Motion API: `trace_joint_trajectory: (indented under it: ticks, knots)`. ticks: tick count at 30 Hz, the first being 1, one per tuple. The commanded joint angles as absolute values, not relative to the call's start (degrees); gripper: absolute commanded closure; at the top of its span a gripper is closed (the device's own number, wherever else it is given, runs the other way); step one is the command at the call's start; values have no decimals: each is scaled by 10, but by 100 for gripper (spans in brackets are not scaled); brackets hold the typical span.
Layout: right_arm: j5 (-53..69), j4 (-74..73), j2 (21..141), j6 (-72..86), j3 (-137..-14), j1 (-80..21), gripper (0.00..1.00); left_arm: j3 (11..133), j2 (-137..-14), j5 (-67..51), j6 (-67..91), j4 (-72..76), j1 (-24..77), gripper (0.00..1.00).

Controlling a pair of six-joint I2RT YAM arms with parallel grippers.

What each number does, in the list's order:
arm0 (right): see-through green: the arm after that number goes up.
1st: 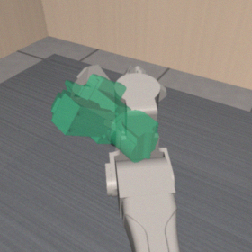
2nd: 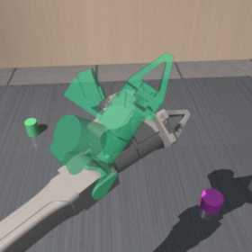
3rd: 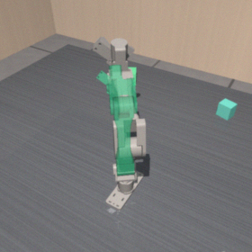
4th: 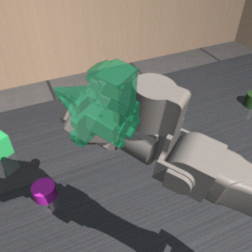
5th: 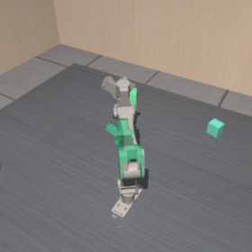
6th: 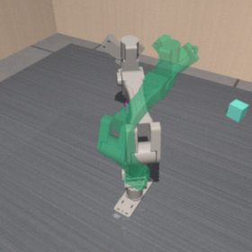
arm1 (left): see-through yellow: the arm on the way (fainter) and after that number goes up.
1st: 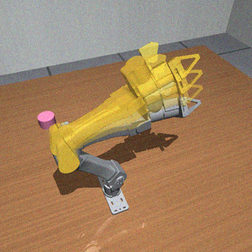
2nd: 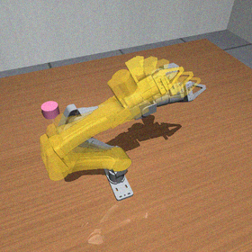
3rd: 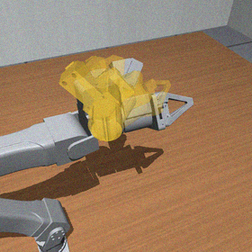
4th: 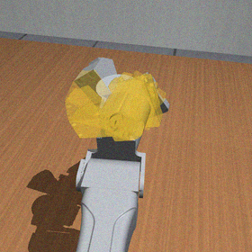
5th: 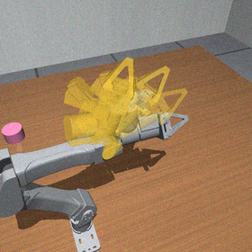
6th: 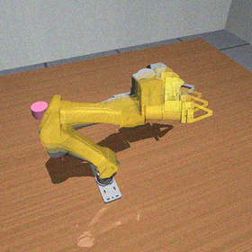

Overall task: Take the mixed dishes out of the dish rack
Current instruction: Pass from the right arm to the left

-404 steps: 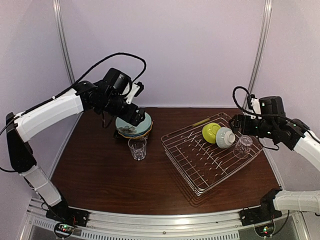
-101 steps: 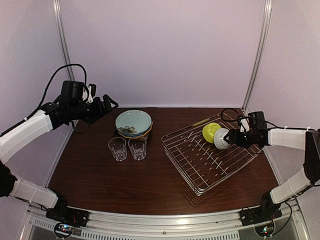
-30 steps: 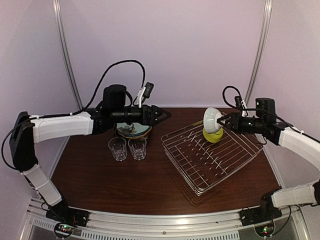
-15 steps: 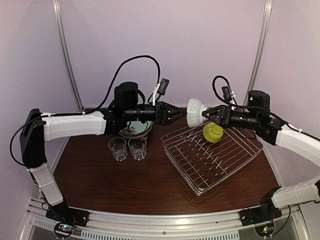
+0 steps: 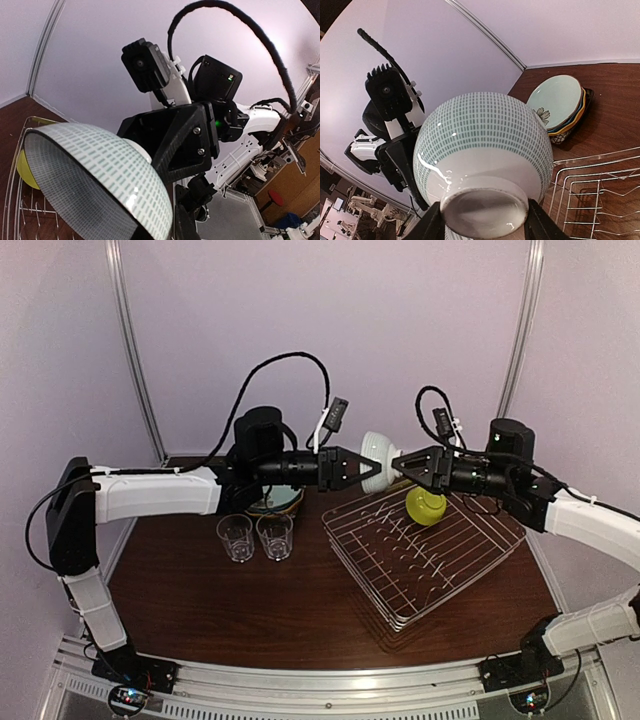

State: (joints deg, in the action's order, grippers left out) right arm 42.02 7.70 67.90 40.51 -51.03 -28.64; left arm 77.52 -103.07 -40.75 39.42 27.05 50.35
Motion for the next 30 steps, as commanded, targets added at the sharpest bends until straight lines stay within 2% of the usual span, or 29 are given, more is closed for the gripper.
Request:
trace_joint_trajectory:
  ticks: [1, 3, 7, 8, 10, 13, 17, 30]
  knots:
    - [440, 169, 674, 436, -507, -292, 62, 788, -1035, -430, 410, 321, 504, 94]
    - [445, 183, 673, 447, -503, -291, 62, 784, -1031, -431, 413, 329, 504, 100]
    - [450, 193, 669, 452, -502, -291, 56, 777, -1021, -427, 416, 339, 504, 100]
    - [449, 190, 669, 450, -502, -291, 51, 775, -1019, -425, 414, 338, 504, 100]
    - [443, 177, 665, 444, -503, -291, 34, 771, -1011, -422, 411, 335, 503, 100]
    - [434, 152, 660, 429, -509, -290, 14, 765, -992, -408, 397, 312, 498, 100]
    - [426, 129, 654, 414, -517, -287, 1, 760, -961, -382, 360, 254, 488, 100]
    - [408, 54, 643, 367, -534, -272, 0, 732, -846, -287, 273, 38, 407, 100]
